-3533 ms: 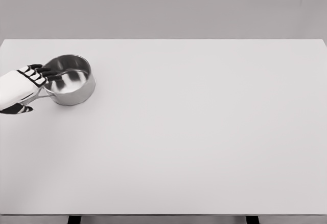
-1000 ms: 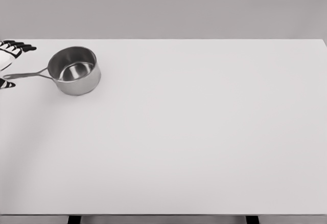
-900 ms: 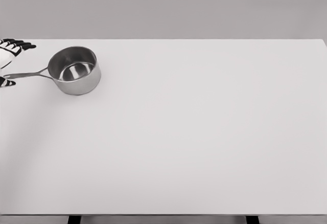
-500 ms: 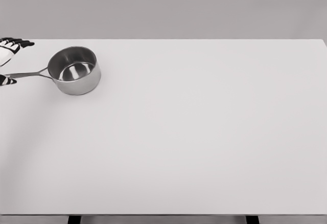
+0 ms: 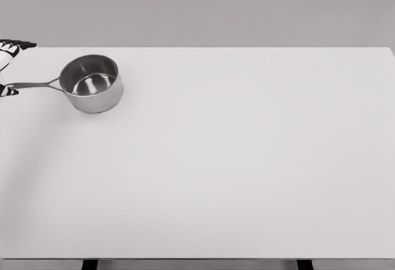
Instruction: Rotate pot handle
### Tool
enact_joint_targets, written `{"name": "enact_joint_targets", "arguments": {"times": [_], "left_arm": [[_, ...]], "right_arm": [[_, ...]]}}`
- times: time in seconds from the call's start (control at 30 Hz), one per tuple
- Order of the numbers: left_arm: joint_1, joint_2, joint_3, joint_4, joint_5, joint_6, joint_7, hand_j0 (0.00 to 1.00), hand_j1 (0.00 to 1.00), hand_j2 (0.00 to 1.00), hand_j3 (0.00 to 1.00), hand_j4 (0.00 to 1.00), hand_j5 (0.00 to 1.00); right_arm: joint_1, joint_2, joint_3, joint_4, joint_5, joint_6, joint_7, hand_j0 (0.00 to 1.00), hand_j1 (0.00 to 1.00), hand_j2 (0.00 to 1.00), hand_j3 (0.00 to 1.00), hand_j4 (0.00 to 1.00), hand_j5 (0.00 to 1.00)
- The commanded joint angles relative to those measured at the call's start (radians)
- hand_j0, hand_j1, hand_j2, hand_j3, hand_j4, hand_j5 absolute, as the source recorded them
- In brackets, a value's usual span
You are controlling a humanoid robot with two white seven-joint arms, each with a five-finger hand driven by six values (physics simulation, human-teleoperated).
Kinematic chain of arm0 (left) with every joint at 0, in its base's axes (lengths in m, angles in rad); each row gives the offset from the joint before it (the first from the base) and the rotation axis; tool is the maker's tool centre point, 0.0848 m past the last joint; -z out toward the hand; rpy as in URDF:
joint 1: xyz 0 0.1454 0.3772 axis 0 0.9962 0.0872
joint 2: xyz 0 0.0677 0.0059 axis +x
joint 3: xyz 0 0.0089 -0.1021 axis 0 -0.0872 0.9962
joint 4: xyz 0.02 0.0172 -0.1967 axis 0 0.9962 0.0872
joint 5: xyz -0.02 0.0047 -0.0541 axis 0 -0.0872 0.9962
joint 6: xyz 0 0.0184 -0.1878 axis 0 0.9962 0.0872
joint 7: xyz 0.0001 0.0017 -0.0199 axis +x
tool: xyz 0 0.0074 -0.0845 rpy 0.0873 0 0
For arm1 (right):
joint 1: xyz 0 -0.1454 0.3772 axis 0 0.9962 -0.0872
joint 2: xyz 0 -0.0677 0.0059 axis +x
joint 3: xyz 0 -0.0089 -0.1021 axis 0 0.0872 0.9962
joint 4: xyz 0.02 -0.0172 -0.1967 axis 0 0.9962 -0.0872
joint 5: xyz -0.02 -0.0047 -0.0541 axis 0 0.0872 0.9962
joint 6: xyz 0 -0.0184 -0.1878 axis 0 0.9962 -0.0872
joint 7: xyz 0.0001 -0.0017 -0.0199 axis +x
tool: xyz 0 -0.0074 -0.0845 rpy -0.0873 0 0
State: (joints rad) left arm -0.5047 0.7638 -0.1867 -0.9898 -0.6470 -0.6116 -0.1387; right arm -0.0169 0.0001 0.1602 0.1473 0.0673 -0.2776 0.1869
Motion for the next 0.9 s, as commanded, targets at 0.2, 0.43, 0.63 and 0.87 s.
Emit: {"name": "enact_joint_targets", "arguments": {"times": [0.2, 0.43, 0.63, 0.87], "left_arm": [[-0.015, -0.021, 0.0, 0.04, 0.004, 0.001, 0.001, 1.0, 1.0, 1.0, 1.0, 1.0, 1.0], [-0.025, -0.024, 0.0, 0.048, 0.004, 0.001, 0.001, 1.0, 1.0, 1.0, 1.0, 1.0, 1.0], [-0.031, -0.031, 0.0, 0.056, 0.004, 0.001, 0.001, 1.0, 1.0, 1.0, 1.0, 1.0, 1.0], [0.054, 0.088, 0.003, -0.148, 0.243, 0.001, 0.004, 1.0, 1.0, 1.0, 1.0, 1.0, 1.0]], "right_arm": [[0.0, 0.0, -0.001, 0.0, 0.0, 0.0, 0.0, 1.0, 1.0, 1.0, 1.0, 1.0, 1.0], [0.0, 0.0, 0.001, 0.0, 0.0, 0.0, 0.0, 1.0, 1.0, 1.0, 1.0, 1.0, 1.0], [0.0, 0.0, 0.001, 0.0, 0.0, 0.0, 0.0, 1.0, 1.0, 1.0, 1.0, 1.0, 1.0], [0.0, 0.0, -0.001, 0.0, 0.0, 0.0, 0.0, 1.0, 1.0, 1.0, 1.0, 1.0, 1.0]]}}
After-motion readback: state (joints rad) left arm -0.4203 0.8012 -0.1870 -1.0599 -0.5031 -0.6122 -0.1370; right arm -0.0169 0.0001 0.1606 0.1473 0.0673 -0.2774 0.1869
